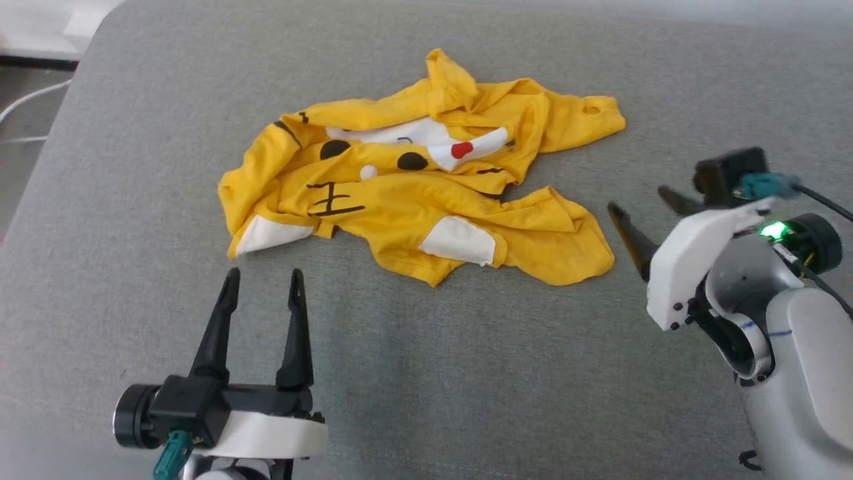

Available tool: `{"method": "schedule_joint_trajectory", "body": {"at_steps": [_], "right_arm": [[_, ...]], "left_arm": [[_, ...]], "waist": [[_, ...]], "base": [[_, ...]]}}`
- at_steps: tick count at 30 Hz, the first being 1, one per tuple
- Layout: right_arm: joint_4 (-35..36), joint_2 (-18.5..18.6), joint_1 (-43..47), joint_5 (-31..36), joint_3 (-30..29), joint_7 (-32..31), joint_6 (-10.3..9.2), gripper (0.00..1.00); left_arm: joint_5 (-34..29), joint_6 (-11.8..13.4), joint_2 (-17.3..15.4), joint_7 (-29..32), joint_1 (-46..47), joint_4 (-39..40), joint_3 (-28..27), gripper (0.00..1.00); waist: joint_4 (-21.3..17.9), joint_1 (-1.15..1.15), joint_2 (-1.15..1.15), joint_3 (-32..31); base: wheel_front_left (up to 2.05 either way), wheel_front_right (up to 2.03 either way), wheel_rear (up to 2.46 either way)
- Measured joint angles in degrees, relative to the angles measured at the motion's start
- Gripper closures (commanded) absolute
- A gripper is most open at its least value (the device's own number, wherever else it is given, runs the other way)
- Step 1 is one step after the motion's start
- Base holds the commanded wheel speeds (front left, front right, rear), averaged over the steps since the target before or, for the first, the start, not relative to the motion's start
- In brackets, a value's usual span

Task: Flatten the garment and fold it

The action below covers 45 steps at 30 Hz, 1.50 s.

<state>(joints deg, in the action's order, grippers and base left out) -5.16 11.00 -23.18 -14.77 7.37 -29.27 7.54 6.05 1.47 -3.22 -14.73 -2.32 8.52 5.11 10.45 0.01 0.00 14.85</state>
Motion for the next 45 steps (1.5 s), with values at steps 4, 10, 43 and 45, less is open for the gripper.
{"method": "schedule_joint_trajectory", "body": {"at_steps": [4,10,43,45], "right_arm": [[-3.82,1.76,-1.93,-3.37,1.79,-6.99,0.00,0.00],[-8.54,3.28,-3.95,-4.46,3.74,-10.12,0.00,0.00],[-10.63,3.78,-0.76,-6.10,-13.07,-3.50,0.01,1.00],[-9.42,4.21,1.54,-5.44,-16.85,-4.00,0.01,1.00]], "left_arm": [[0.00,-0.74,0.04,0.00,1.18,-0.14,1.12,0.00],[0.77,-0.92,0.04,0.00,2.23,-0.63,2.66,0.00],[1.20,-1.63,0.08,0.00,0.27,-2.69,1.10,0.00],[1.13,-1.93,0.08,0.00,0.00,-2.68,1.04,0.00]], "waist": [[1.30,0.00,0.00,1.04],[3.18,0.00,0.00,2.59],[-0.14,-0.01,0.00,-2.72],[-0.96,-0.02,0.00,-3.13]], "base": [[0.00,0.00,0.00],[0.00,0.00,0.00],[0.00,0.00,0.00],[0.00,0.00,0.00]]}}
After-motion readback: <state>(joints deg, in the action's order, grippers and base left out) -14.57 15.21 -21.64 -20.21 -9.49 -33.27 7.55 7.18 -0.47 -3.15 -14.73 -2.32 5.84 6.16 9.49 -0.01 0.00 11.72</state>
